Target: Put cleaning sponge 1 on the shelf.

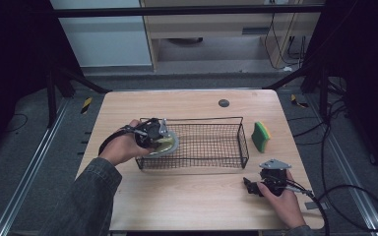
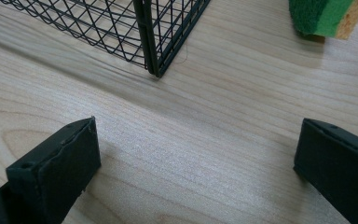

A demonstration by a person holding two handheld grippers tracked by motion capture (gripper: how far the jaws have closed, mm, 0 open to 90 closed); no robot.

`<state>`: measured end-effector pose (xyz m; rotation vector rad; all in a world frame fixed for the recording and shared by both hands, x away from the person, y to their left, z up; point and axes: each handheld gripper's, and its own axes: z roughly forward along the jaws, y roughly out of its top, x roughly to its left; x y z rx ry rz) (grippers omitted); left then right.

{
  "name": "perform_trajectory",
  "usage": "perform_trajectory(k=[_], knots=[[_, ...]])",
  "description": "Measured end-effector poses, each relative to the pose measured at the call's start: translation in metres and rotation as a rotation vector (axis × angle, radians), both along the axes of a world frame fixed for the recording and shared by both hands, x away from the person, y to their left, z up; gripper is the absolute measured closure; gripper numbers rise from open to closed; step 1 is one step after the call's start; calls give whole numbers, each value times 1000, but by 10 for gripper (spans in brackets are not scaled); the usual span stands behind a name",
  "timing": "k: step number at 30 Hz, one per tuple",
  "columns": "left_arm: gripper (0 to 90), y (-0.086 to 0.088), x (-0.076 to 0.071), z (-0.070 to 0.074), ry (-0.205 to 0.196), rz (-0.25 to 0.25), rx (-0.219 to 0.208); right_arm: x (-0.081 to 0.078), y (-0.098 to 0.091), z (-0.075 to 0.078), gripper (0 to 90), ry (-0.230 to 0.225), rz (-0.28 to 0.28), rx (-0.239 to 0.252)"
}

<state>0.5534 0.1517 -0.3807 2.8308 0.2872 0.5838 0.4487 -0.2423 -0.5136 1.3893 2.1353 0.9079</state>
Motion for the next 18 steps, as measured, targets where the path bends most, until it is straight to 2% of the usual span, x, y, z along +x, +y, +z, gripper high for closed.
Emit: perform_trajectory(k=[15,18], knots=[[711,1,2,-8,22,7,9,0,0,0,5,0,2,-3],[728,1,2,-11,29,9,0,0,0,0,5,-1,3,-3]])
